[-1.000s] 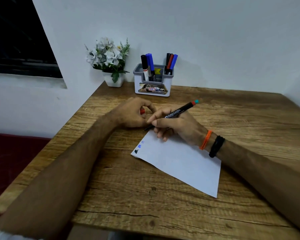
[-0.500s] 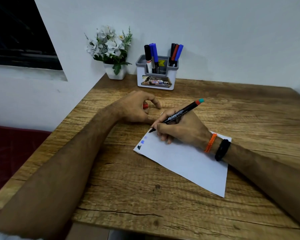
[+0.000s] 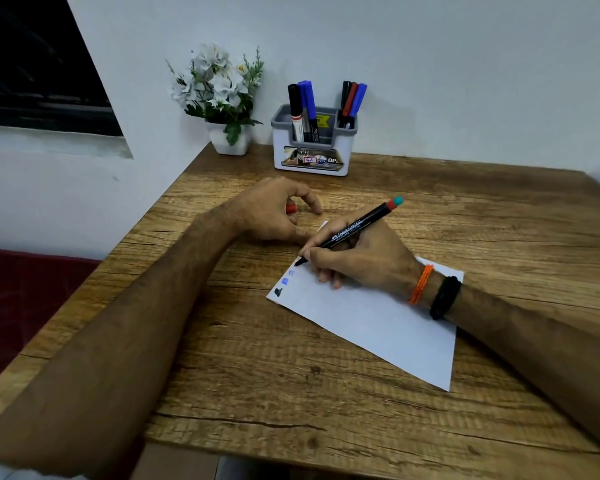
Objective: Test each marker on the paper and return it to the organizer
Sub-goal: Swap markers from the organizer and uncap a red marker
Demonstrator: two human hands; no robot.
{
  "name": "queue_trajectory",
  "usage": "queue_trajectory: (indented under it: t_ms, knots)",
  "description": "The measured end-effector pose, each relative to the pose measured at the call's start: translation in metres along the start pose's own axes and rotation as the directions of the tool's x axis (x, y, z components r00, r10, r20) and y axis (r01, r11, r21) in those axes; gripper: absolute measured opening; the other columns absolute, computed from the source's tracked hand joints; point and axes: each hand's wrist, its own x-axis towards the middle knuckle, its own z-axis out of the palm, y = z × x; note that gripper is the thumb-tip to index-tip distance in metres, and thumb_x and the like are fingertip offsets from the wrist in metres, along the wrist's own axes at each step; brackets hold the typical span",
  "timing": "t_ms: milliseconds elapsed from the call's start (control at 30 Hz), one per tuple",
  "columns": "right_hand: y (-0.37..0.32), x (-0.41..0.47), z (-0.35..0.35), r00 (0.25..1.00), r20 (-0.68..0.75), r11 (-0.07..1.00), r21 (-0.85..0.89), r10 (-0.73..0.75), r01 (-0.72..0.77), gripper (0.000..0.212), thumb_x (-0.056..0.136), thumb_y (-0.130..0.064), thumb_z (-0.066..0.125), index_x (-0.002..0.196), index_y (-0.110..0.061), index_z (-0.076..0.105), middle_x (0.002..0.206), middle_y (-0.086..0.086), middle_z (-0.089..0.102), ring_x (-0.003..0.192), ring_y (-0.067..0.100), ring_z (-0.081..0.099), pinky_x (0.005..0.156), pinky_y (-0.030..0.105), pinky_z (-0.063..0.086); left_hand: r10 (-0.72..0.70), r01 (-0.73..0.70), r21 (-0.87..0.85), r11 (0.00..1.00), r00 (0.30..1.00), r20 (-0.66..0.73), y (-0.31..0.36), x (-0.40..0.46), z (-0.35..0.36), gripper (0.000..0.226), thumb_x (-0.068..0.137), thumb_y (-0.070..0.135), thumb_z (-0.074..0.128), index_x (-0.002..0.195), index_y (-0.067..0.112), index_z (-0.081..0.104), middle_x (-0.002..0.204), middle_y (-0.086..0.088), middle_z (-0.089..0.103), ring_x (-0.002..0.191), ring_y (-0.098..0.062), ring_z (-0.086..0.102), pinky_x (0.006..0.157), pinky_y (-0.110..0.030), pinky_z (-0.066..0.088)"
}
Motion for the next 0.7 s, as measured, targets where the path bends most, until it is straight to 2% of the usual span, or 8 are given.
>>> queue_trajectory:
  t_ms: [100,200,300,467,500,533,567,700]
  knots:
    - [-0.0011,0.0,-0.0007,1.0,-0.024,1.0,0.001,0.017,-0.017,0.005,0.085,-0.001,0.071,0.087,0.001,0.075,0.062,0.009,0.071,0.049,0.01,0.066,0.046,0.02,0.052,0.006,-0.006,0.003,1.0,1.0,0.002,-0.0001,0.0002,0.0006,0.039,0.075,0.024,0.078,0.112,0.023,0.064,0.095,0.018,0.052,0.059,-0.002,0.042,0.074,-0.029,0.041]
    - [-0.0018,-0.0009,-0.0004,1.0,-0.013,1.0,-0.014,0.012,-0.012,0.005,0.085,-0.002,0.072,0.088,0.001,0.075,0.064,0.009,0.072,0.05,0.011,0.067,0.047,0.021,0.053,-0.015,0.015,0.003,1.0,1.0,0.005,-0.0006,0.0013,0.0006,0.04,0.074,0.025,0.078,0.112,0.024,0.064,0.074,0.021,0.046,0.062,-0.001,0.043,0.078,-0.031,0.045]
    - [-0.0016,-0.0005,-0.0004,0.999,-0.029,1.0,-0.013,0.017,-0.017,0.005,0.085,-0.002,0.072,0.087,0.001,0.075,0.064,0.011,0.072,0.05,0.011,0.066,0.047,0.02,0.053,-0.013,0.013,-0.004,1.0,1.0,0.001,-0.0008,0.0012,0.0006,0.04,0.074,0.026,0.079,0.112,0.024,0.064,0.073,0.021,0.046,0.061,-0.001,0.042,0.076,-0.031,0.043]
    - [-0.0015,-0.0012,0.0001,1.0,-0.022,1.0,-0.016,0.01,-0.01,0.005,0.085,-0.002,0.072,0.088,0.001,0.075,0.064,0.01,0.072,0.05,0.011,0.067,0.047,0.02,0.052,0.01,-0.009,0.019,1.0,1.0,-0.006,-0.0008,0.001,0.0008,0.04,0.075,0.025,0.078,0.112,0.024,0.065,0.103,0.015,0.052,0.06,-0.001,0.041,0.075,-0.028,0.041]
    - [-0.0013,-0.0012,-0.0002,1.0,-0.028,1.0,-0.012,0.013,-0.014,0.005,0.085,-0.002,0.072,0.088,0.001,0.075,0.064,0.009,0.072,0.05,0.01,0.067,0.047,0.02,0.052,0.007,-0.007,0.022,1.0,1.0,-0.006,-0.0009,0.0013,0.0009,0.04,0.075,0.026,0.078,0.112,0.024,0.065,0.119,0.012,0.036,0.061,-0.001,0.042,0.075,-0.028,0.042]
    - [-0.0011,-0.0011,-0.0007,0.999,-0.037,1.0,-0.008,0.018,-0.018,0.005,0.085,-0.002,0.072,0.088,0.001,0.075,0.063,0.008,0.072,0.05,0.009,0.067,0.046,0.019,0.051,0.002,-0.002,0.02,1.0,1.0,-0.002,-0.001,0.0014,0.0008,0.041,0.074,0.028,0.078,0.112,0.025,0.065,0.078,0.022,0.033,0.062,-0.001,0.043,0.075,-0.027,0.041]
    - [-0.0011,-0.001,-0.0008,0.999,-0.041,1.0,-0.007,0.02,-0.02,0.005,0.085,-0.002,0.072,0.088,0.001,0.075,0.063,0.008,0.072,0.05,0.009,0.066,0.046,0.018,0.051,-0.003,0.003,0.016,1.0,1.0,-0.001,-0.0014,0.002,0.0008,0.041,0.074,0.029,0.079,0.112,0.025,0.065,0.085,0.018,0.053,0.062,-0.001,0.043,0.074,-0.027,0.041]
    - [-0.0005,-0.0011,0.0002,1.0,-0.021,1.0,-0.017,-0.007,0.006,0.006,0.085,-0.003,0.073,0.088,0.002,0.075,0.065,0.013,0.072,0.051,0.013,0.068,0.047,0.022,0.054,-0.011,0.011,0.006,1.0,1.0,-0.003,-0.0014,0.002,0.001,0.041,0.073,0.029,0.079,0.112,0.024,0.065,0.075,0.023,0.043,0.061,-0.001,0.042,0.075,-0.027,0.041]
